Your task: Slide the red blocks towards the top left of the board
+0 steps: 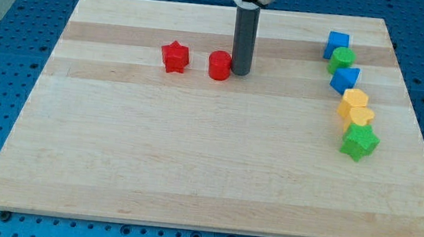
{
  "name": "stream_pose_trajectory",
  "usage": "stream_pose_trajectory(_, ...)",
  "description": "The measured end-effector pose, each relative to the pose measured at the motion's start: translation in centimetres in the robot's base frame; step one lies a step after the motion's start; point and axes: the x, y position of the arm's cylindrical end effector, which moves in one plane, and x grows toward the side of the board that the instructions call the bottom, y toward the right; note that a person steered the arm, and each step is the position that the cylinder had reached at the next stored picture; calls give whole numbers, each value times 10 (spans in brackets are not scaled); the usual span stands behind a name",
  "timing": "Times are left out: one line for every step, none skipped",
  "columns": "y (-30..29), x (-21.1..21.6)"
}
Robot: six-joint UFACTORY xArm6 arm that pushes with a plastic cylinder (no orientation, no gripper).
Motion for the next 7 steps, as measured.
stream_pose_trajectory(0, 0)
stream_pose_trajectory(0, 0)
stream_pose_trajectory(0, 0)
stream_pose_trajectory(0, 0)
stream_pose_trajectory(14, -4)
stream_pose_trajectory(-26, -6)
stream_pose_trajectory(-98, -5)
